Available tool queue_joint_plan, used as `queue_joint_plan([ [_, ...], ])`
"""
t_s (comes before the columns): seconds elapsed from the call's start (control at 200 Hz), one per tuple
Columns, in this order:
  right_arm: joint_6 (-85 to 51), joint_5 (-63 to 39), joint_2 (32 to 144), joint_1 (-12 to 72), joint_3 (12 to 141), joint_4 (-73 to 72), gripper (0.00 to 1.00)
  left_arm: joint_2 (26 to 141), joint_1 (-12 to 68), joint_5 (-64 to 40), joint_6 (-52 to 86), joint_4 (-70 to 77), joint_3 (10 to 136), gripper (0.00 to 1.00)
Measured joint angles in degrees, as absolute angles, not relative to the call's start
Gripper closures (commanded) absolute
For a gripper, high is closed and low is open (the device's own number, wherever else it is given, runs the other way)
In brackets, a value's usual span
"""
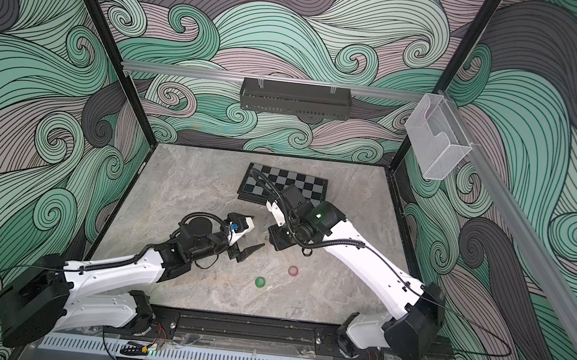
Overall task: Close the paint jar lid
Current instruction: Pick up the paint jar from the center of the board.
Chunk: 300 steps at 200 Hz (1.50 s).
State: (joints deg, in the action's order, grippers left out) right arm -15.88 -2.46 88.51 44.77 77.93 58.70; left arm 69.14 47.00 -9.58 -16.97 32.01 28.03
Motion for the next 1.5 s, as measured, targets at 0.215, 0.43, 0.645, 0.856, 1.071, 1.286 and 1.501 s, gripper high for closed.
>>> queue_joint_plan([
  [0.215, -15.84, -2.96, 90.06, 44.8, 80.2, 58.89, 0.73, 72.01, 47.59, -12.19, -16.84, 35.68, 28.05, 0.13],
  [0.43, -15.84, -3.16, 92.44, 44.8, 81.06, 58.94, 0.73, 72.03, 48.58, -13.82, -15.68, 37.82, 28.05, 0.17],
  [0.645, -15.99, -3.38, 93.27, 44.86, 81.69, 59.11, 0.73, 72.64, 48.69, -14.26, -14.48, 38.57, 28.08, 0.25],
  [0.856, -16.08, -3.6, 93.56, 45.43, 82.76, 59.16, 0.73, 74.15, 48.9, -14.63, -13.85, 38.02, 29.93, 0.35],
  [1.071, -16.64, -3.57, 93.76, 45.65, 82.78, 59.16, 0.73, 74.13, 48.9, -14.15, -12.47, 38.24, 30.61, 0.45],
  [1.286, -17.04, -3.55, 93.78, 45.69, 82.87, 59.13, 0.73, 74.13, 48.9, -13.98, -11.68, 38.22, 30.61, 0.47],
  [1.501, -17.37, -3.6, 93.78, 45.69, 82.96, 58.61, 0.74, 74.13, 48.9, -13.98, -11.31, 38.13, 30.59, 0.59],
])
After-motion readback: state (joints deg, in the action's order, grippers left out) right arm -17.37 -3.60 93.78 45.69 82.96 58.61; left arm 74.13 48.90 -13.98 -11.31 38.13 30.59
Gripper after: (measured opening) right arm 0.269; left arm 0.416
